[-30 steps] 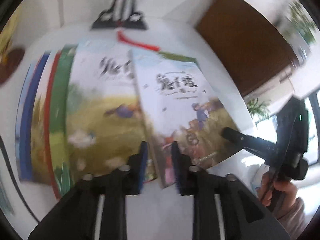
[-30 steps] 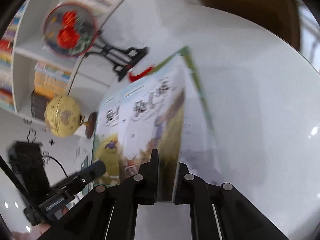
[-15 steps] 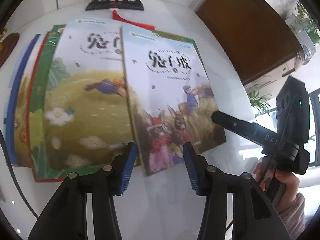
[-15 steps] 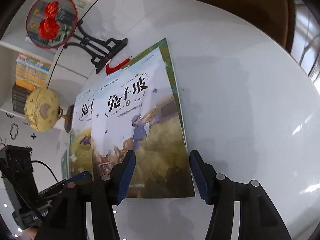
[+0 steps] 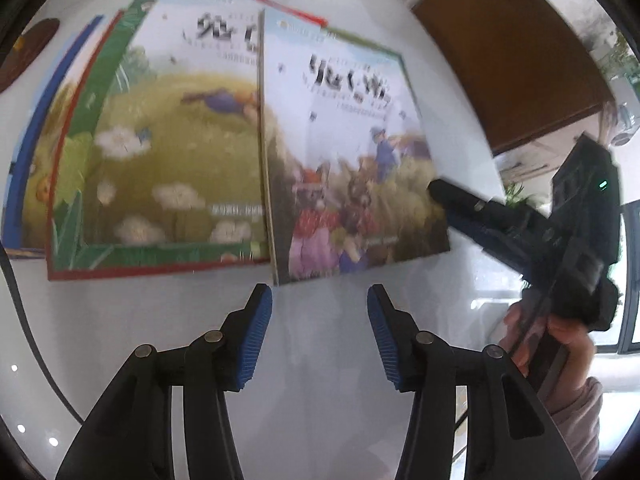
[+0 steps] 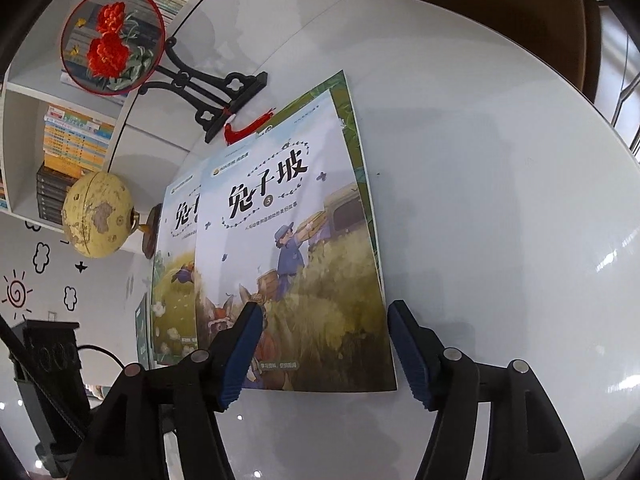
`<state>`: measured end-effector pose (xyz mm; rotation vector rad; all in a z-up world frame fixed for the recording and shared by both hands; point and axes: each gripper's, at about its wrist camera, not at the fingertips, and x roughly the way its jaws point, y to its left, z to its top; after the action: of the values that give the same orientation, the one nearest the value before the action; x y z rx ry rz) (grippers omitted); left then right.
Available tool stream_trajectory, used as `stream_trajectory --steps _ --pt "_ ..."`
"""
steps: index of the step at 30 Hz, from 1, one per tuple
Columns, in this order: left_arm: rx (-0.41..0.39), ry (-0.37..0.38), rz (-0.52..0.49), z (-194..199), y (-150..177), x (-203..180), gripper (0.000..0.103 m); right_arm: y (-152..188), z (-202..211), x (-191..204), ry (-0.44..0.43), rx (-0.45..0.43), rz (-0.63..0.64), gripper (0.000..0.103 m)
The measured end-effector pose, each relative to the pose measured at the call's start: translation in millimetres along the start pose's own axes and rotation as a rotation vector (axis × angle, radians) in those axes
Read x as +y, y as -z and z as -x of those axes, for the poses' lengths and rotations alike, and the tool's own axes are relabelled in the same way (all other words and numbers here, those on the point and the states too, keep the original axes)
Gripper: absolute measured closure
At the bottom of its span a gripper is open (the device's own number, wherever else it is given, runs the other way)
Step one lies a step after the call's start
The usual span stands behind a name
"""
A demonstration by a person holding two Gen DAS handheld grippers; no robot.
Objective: Organize books
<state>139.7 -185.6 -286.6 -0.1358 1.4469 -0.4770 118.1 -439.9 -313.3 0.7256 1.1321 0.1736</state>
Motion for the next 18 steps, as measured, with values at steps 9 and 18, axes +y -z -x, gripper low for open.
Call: stream_trajectory --steps 9,18 --pt "-0.068 0.105 0.071 -1.4 -9.0 9.1 0.069 4.9 1.2 -3.1 -0.048 -0.031 -0.023 0.033" --pt "-0.189 0.135 -0.011 23.2 -15.0 10.0 0.08 8.7 -0.2 7.1 0.095 -0.021 0.082 0.076"
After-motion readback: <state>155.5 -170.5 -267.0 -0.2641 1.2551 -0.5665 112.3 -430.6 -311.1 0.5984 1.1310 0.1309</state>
